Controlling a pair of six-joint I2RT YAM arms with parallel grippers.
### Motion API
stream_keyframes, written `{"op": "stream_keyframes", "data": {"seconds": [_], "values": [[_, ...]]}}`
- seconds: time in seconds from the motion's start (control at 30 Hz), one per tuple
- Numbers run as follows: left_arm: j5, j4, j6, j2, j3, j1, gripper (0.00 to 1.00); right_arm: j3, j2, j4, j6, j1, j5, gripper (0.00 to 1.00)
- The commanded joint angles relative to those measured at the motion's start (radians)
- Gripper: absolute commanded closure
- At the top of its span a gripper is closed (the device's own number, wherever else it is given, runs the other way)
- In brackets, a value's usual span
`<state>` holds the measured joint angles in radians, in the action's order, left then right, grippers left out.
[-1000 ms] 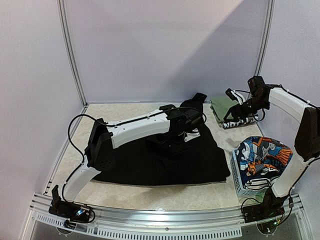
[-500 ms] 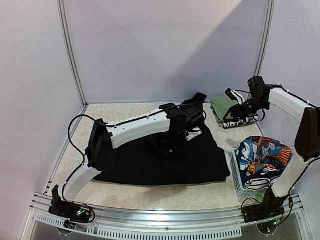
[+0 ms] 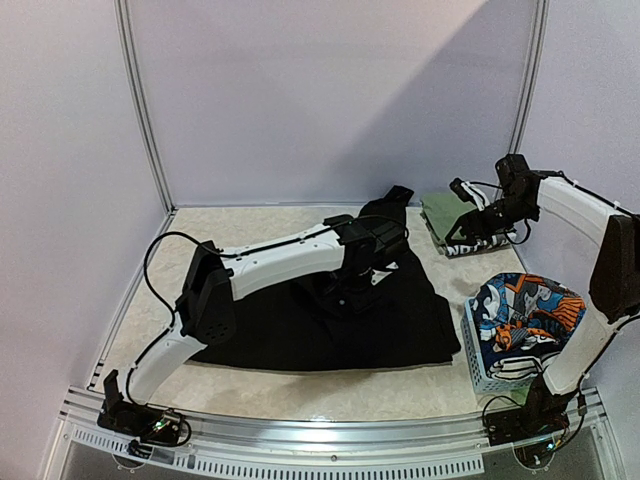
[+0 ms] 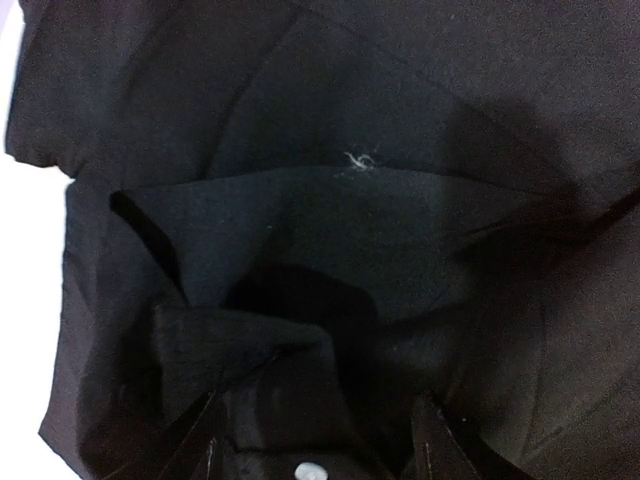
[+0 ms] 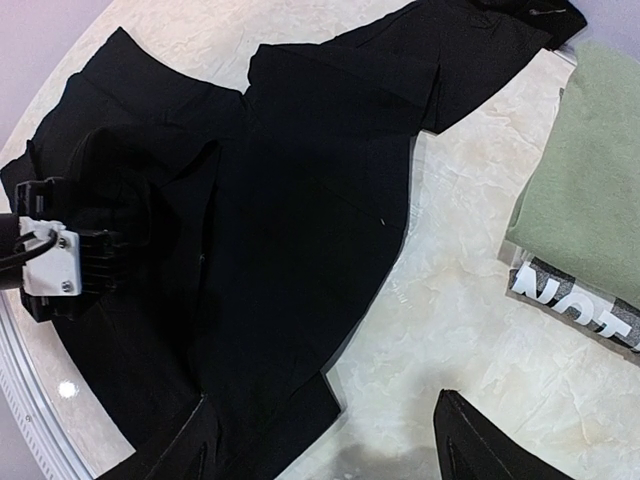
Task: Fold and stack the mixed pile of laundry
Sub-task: Adjust the 1/3-folded shirt at the center of the board.
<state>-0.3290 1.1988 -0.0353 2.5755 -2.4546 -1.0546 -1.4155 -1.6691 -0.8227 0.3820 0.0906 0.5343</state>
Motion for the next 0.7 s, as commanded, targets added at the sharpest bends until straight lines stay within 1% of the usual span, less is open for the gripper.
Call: {"op": "stream_keyframes", "data": {"seconds": [0.0, 0.1, 0.13, 0.17, 0.23, 0.27, 0.33, 0.37, 0.4, 0.6, 0.67], "values": [[-0.023, 0.008, -0.028, 0.034, -0.004, 0.002, 0.36, 0.01, 0.019, -0.006, 0.007, 0.001, 0.021, 0.25], [-0.089, 0.006, -0.042, 0.039, 0.003, 0.007, 0.41, 0.011, 0.019, -0.006, 0.008, 0.001, 0.022, 0.25], [-0.109, 0.001, -0.046, 0.036, 0.006, 0.009, 0.44, 0.012, 0.019, -0.005, 0.008, 0.002, 0.023, 0.25], [-0.121, -0.006, -0.047, 0.033, 0.013, 0.013, 0.49, 0.012, 0.019, -0.006, 0.008, 0.002, 0.024, 0.25], [-0.138, -0.021, -0.049, 0.021, 0.026, 0.022, 0.64, 0.013, 0.019, -0.006, 0.008, 0.001, 0.025, 0.25], [-0.141, -0.03, -0.047, 0.011, 0.03, 0.027, 0.74, 0.013, 0.019, -0.006, 0.008, 0.001, 0.026, 0.25], [-0.149, -0.042, -0.043, -0.013, 0.037, 0.036, 0.9, 0.015, 0.019, -0.005, 0.006, 0.001, 0.027, 0.26], [-0.15, -0.048, -0.038, -0.03, 0.039, 0.041, 0.97, 0.017, 0.019, -0.005, 0.006, 0.002, 0.029, 0.26], [-0.156, -0.054, -0.03, -0.048, 0.043, 0.044, 1.0, 0.018, 0.019, -0.006, 0.005, 0.001, 0.031, 0.26], [-0.206, -0.113, 0.035, -0.204, 0.104, 0.093, 1.0, 0.023, 0.02, -0.013, 0.015, 0.001, 0.051, 0.28], [-0.217, -0.154, 0.081, -0.258, 0.133, 0.119, 1.0, 0.023, 0.02, -0.024, 0.024, 0.001, 0.076, 0.29]]}}
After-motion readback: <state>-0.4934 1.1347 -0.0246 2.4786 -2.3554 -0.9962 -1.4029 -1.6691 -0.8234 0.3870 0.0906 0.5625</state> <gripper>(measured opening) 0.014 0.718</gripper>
